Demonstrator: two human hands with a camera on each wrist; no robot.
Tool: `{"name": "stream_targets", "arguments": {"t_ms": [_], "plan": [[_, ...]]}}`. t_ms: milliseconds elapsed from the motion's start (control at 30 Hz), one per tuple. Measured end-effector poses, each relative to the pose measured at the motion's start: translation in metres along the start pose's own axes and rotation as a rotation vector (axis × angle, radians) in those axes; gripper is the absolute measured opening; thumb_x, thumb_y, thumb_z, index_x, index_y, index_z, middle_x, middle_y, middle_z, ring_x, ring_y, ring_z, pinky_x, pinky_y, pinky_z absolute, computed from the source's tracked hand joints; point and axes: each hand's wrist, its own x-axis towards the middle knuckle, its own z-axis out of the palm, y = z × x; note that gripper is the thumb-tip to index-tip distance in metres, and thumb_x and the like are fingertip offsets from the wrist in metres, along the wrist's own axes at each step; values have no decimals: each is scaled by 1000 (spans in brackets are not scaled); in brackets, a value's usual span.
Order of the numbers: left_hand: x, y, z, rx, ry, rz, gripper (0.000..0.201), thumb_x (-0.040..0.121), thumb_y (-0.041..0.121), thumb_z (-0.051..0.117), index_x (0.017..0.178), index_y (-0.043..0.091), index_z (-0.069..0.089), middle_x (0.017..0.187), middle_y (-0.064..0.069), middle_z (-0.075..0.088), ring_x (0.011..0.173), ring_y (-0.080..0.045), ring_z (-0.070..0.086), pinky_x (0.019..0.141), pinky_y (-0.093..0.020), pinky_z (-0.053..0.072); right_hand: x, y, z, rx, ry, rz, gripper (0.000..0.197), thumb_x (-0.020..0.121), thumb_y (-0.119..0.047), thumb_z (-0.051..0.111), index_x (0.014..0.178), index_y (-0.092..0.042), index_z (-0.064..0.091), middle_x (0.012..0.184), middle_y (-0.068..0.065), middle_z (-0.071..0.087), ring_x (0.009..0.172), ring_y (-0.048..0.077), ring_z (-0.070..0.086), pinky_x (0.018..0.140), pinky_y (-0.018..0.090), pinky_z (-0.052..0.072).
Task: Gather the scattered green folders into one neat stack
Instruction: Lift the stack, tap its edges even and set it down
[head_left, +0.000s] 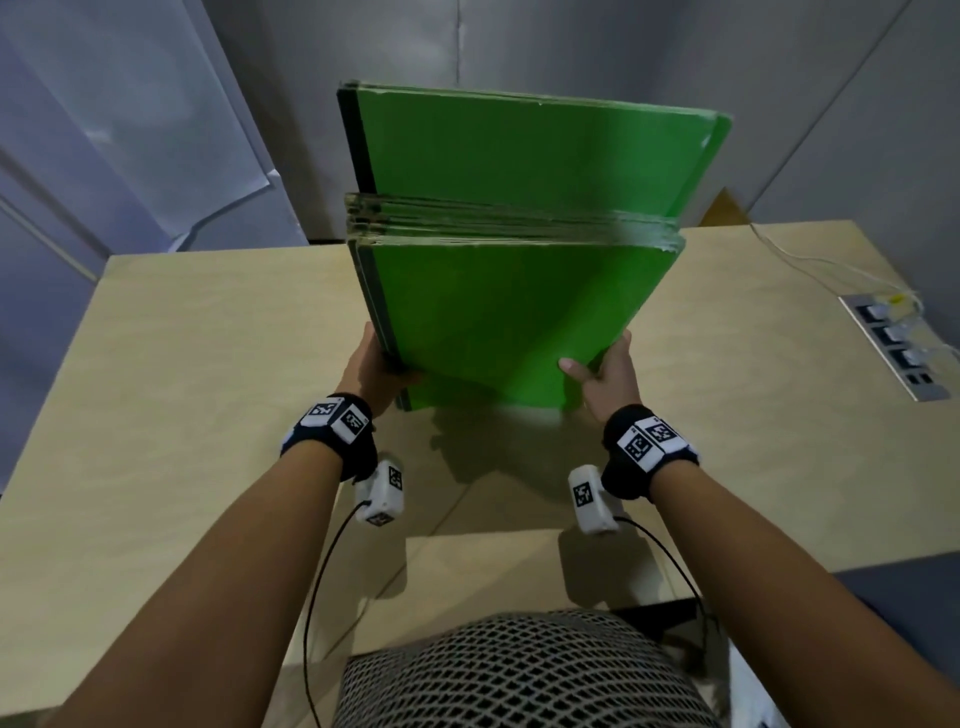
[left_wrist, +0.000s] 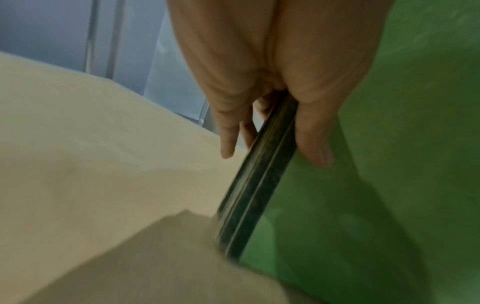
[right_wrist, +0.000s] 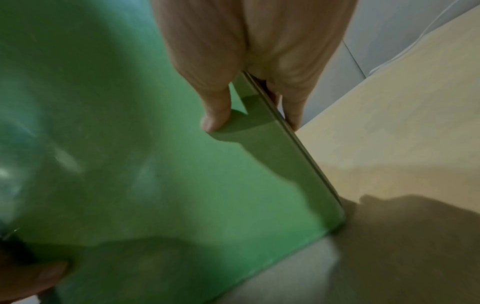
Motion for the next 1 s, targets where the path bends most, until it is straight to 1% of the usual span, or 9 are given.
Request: {"name": "stream_targets", "arguments": {"t_ms": [100, 167, 267, 367, 533, 700, 867, 933, 1000], "plan": [[14, 7, -10, 90, -50, -99, 73, 83, 6, 72, 144, 6, 31, 142, -18, 47, 129, -37, 47, 104, -45, 41, 13, -8, 0, -10, -13, 38, 64, 86, -7, 68, 135, -2, 28, 138, 11, 49, 130, 25, 46, 113, 41, 34], [24, 13, -22, 137, -136, -194, 76, 79, 13, 77, 142, 5, 35, 142, -16, 48, 129, -36, 48, 105, -46, 42, 21, -10, -2, -42, -45, 61, 59, 85, -10, 70, 130, -1, 33, 137, 18, 51, 127, 32, 49, 109, 50, 39], [28, 17, -34, 210, -281, -316, 65, 79, 27, 77, 132, 3, 46, 129, -14, 58, 116, -32, 57, 97, -41, 48, 29, -14, -4, 0, -63, 157, 50, 84, -10, 71, 125, -1, 45, 127, 15, 58, 114, 31, 57, 101, 49, 46], [25, 7, -34, 124, -392, -448, 56, 79, 29, 77, 120, 0, 52, 121, -20, 62, 109, -33, 62, 94, -46, 54, 36, -9, -3, -36, -153, 287, 51, 80, -11, 75, 125, 1, 54, 123, 15, 64, 109, 33, 62, 98, 51, 49], [12, -24, -20, 197, -502, -593, 71, 75, 33, 80, 126, -3, 46, 122, -21, 59, 106, -36, 63, 87, -49, 57, 34, 18, 10, -167, -290, 448, 55, 80, -12, 76, 130, -3, 53, 130, 13, 61, 118, 32, 58, 105, 50, 43], [13, -31, -17, 289, -538, -634, 55, 74, 43, 78, 99, 0, 56, 82, -10, 63, 80, -28, 62, 78, -35, 53, 41, 33, 22, -250, -360, 517, 67, 76, -22, 78, 135, -10, 49, 137, 12, 56, 122, 34, 55, 105, 53, 41], [15, -35, -18, 359, -580, -652, 81, 71, 51, 78, 125, -5, 57, 122, -22, 64, 114, -37, 62, 96, -45, 50, 50, 38, 30, -344, -359, 544, 70, 79, -30, 76, 136, -3, 47, 137, 17, 55, 120, 36, 55, 104, 52, 43], [18, -32, -19, 364, -578, -658, 79, 71, 51, 78, 124, -4, 59, 120, -21, 64, 112, -37, 62, 95, -44, 50, 51, 34, 32, -362, -342, 536, 68, 81, -30, 75, 136, -2, 46, 137, 17, 54, 121, 37, 54, 104, 52, 43], [22, -30, -20, 357, -565, -659, 72, 73, 48, 77, 119, -5, 62, 103, -18, 68, 96, -33, 64, 83, -40, 49, 53, 30, 35, -367, -326, 519, 66, 81, -29, 74, 135, -3, 47, 137, 17, 55, 122, 36, 54, 104, 51, 44]]}}
